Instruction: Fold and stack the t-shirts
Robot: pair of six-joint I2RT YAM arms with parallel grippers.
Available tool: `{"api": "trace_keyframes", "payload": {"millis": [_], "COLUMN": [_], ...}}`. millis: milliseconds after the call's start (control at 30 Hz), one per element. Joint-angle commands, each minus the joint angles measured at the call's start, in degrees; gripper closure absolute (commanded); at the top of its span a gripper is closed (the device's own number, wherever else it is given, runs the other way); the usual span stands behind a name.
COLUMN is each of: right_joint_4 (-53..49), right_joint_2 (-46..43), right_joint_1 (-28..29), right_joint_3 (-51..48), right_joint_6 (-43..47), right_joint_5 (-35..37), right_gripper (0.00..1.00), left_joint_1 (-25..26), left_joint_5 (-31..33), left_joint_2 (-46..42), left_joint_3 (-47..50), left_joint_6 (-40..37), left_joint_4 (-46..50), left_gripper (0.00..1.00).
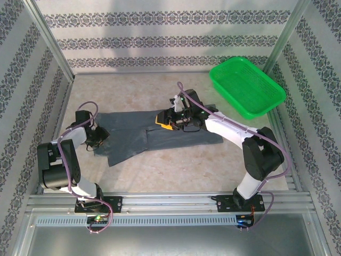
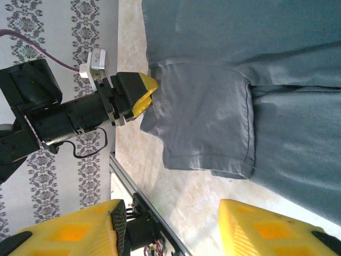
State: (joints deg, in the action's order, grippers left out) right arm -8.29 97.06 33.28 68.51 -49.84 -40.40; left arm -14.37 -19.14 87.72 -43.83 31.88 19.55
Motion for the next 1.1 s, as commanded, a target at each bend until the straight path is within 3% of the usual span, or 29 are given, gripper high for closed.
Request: {"api": "trace_keyframes", "payload": {"millis": [0, 200, 433, 800, 1067], "right_joint_4": [0.22, 0.01, -0.38, -1.13, -1.71], "right_joint_2": [0.68, 1.0, 1.6, 0.87, 0.59], "right_joint_1": [0.56, 0.25, 0.03, -0.75, -1.64], "right_joint_3": [1.98, 2.13, 2.94, 3.03, 2.88], "right_joint_6": [-0.42, -0.25, -0.29, -0.58, -0.3], "right_joint_5": [-1.14, -1.08, -1.08, -0.47, -0.55], "right_gripper": [0.5, 0.5, 0.51, 0.52, 0.52], "left_joint_1": [-0.44, -0.16, -0.23, -0.28, -0.31], "left_joint_5": [-2.07, -1.49, -1.08, 1.16, 1.25], "left_joint_2": [-0.45, -3.47, -5.61, -9.43, -4.07], "left_joint_3": [0.41, 1.72, 2.4, -3.7, -13.81], "left_joint_6": [-1.03, -1.54, -2.34, 3.48, 6.89], "left_joint_4": [-1.38, 1.97, 3.57, 12.61, 19.4], "left_gripper": [0.66, 0.74, 1.0, 1.0, 1.0]}}
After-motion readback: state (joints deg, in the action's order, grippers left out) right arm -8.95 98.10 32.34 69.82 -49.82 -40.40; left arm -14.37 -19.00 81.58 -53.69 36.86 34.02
